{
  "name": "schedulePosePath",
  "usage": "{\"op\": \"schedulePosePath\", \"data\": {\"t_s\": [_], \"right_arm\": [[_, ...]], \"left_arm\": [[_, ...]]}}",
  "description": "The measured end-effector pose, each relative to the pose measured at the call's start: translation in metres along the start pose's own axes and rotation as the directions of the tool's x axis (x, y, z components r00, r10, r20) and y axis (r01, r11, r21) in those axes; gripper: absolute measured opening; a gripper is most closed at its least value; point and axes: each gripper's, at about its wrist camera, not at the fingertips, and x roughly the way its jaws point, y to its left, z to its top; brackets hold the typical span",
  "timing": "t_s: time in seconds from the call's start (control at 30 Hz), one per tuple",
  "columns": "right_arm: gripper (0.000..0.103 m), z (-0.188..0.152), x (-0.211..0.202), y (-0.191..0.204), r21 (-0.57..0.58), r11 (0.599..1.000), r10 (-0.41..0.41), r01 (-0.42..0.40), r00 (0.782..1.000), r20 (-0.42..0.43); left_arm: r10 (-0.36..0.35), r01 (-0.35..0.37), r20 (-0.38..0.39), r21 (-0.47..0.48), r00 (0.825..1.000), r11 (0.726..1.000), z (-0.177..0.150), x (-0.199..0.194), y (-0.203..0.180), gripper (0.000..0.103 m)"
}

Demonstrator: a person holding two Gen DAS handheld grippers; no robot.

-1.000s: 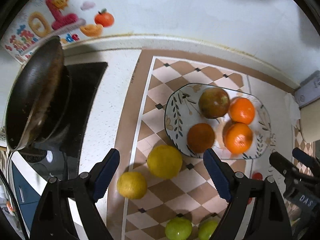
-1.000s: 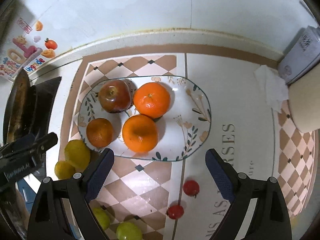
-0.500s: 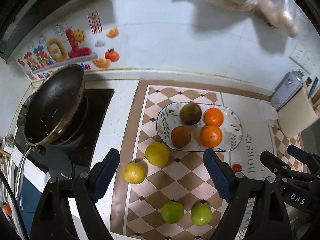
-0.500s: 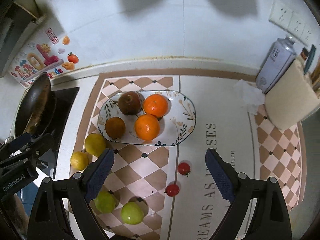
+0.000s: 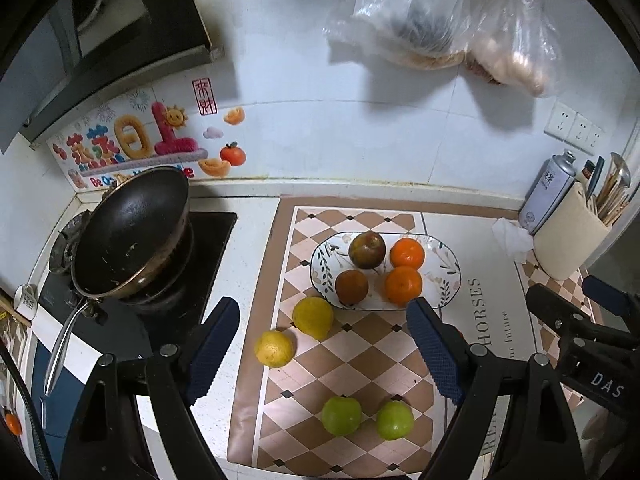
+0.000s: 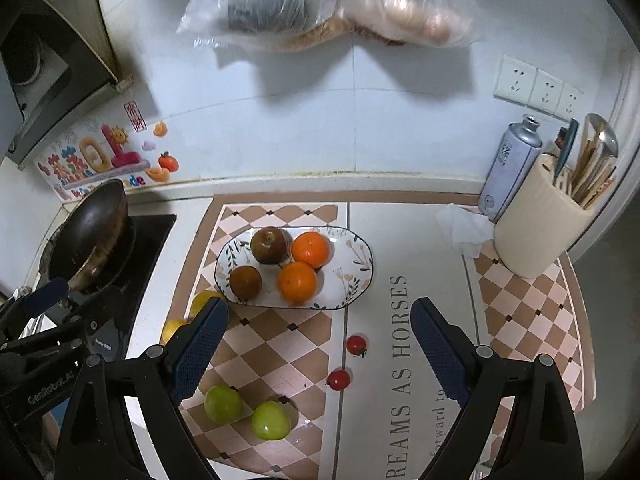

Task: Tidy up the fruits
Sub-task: 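Open both tools and lift them away from the plate, then grasp a green apple with the left tool while the right tool grasps another green apple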

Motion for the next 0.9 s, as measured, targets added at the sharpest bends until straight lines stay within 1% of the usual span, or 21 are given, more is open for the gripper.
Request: {"op": "schedulePosePath", "data": {"t_s": [0.13,0.23,0.3,0.33,0.37,0.4,0.43,0.5,0.53,0.6,0.63,0.67,0.7,0.73,0.77,0.8,0.83,0.9], "right_arm": [[0.095,-0.005,-0.008,-0.001,0.013,1.0,0.002,-0.002,1.0,0.011],[0.095,-0.01,-0.004,-0.001,0.036,0.999,0.029,-0.029,1.0,-0.01],[0.095,-0.019,0.014,0.0,0.042,0.998,0.06,-0.057,0.995,-0.081],[0.095,-0.023,0.022,0.0,0.046,0.997,0.074,-0.069,0.991,-0.108],[0.095,-0.032,0.037,0.001,0.05,0.995,0.096,-0.089,0.984,-0.151],[0.095,-0.04,0.05,0.002,0.05,0.993,0.112,-0.104,0.975,-0.19],[0.095,-0.054,0.073,0.004,0.054,0.991,0.131,-0.121,0.956,-0.261],[0.095,-0.075,0.102,0.009,0.065,0.985,0.174,-0.161,0.924,-0.342],[0.095,-0.089,0.121,0.012,0.074,0.98,0.2,-0.186,0.9,-0.388],[0.094,-0.115,0.156,0.017,0.089,0.977,0.212,-0.193,0.85,-0.482],[0.094,-0.125,0.17,0.019,0.103,0.974,0.226,-0.202,0.828,-0.513],[0.091,-0.134,0.181,0.021,0.112,0.972,0.234,-0.206,0.81,-0.537],[0.088,-0.144,0.194,0.024,0.118,0.97,0.242,-0.212,0.788,-0.566],[0.086,-0.149,0.201,0.025,0.121,0.969,0.245,-0.215,0.778,-0.579],[0.078,-0.156,0.21,0.027,0.128,0.965,0.259,-0.228,0.763,-0.592],[0.065,-0.159,0.214,0.027,0.127,0.964,0.262,-0.233,0.757,-0.599],[0.06,-0.163,0.216,0.028,0.122,0.962,0.267,-0.244,0.755,-0.599],[0.058,-0.164,0.214,0.027,0.094,0.969,0.24,-0.229,0.774,-0.586]], "left_arm": [[-0.003,0.003,0.013,-0.002,1.0,1.0,-0.002,-0.006,0.001,0.086],[-0.001,0.001,-0.018,-0.001,1.0,1.0,-0.005,0.002,0.003,0.086],[0.001,-0.001,-0.057,-0.007,0.998,1.0,-0.011,0.015,0.008,0.087],[0.012,-0.012,-0.085,-0.006,0.996,1.0,-0.015,0.024,0.01,0.098],[0.031,-0.031,-0.114,-0.002,0.993,1.0,-0.02,0.034,0.013,0.101],[0.047,-0.047,-0.136,0.001,0.99,0.999,-0.025,0.042,0.016,0.101],[0.064,-0.064,-0.163,0.003,0.985,0.998,-0.031,0.052,0.02,0.101],[0.084,-0.086,-0.216,-0.001,0.973,0.996,-0.042,0.069,0.028,0.101],[0.082,-0.086,-0.246,-0.004,0.966,0.996,-0.048,0.078,0.032,0.101],[0.082,-0.091,-0.306,-0.013,0.948,0.996,-0.06,0.094,0.038,0.101],[0.07,-0.083,-0.338,-0.023,0.938,0.996,-0.066,0.102,0.041,0.101],[0.058,-0.077,-0.367,-0.036,0.928,0.996,-0.072,0.11,0.043,0.101],[0.043,-0.07,-0.398,-0.053,0.916,0.996,-0.078,0.119,0.045,0.101],[0.023,-0.058,-0.43,-0.068,0.902,0.996,-0.083,0.127,0.046,0.101],[0.011,-0.049,-0.452,-0.074,0.892,0.996,-0.087,0.134,0.045,0.101],[-0.001,-0.042,-0.479,-0.08,0.878,0.996,-0.092,0.142,0.044,0.101],[-0.009,-0.037,-0.501,-0.082,0.866,0.996,-0.095,0.149,0.041,0.101],[-0.04,-0.005,-0.54,-0.083,0.841,0.997,-0.104,0.161,0.035,0.101]]}}
